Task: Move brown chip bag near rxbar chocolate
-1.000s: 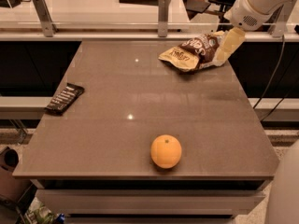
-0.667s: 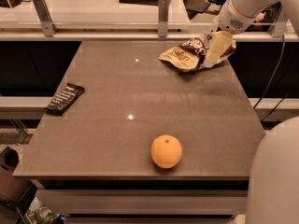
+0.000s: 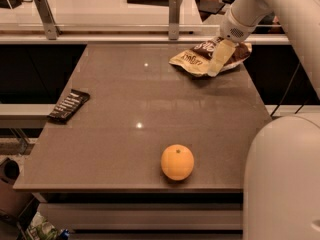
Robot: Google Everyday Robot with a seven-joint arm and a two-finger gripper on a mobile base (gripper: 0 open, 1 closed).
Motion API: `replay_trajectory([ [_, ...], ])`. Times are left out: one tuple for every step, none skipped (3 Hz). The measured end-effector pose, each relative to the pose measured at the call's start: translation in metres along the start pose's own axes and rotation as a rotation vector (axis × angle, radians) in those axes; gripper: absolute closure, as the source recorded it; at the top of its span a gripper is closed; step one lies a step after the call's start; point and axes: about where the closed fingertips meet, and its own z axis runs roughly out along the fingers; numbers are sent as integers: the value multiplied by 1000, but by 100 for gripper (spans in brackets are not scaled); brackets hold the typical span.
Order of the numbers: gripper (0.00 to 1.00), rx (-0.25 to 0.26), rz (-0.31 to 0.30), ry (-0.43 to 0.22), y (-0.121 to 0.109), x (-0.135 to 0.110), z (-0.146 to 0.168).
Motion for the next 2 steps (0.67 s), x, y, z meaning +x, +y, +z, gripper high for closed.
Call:
replay_trajectory([
  [0,-18,1,-2,-4,-8,25],
  [0,-28,-1,-4,-12,-11,49],
])
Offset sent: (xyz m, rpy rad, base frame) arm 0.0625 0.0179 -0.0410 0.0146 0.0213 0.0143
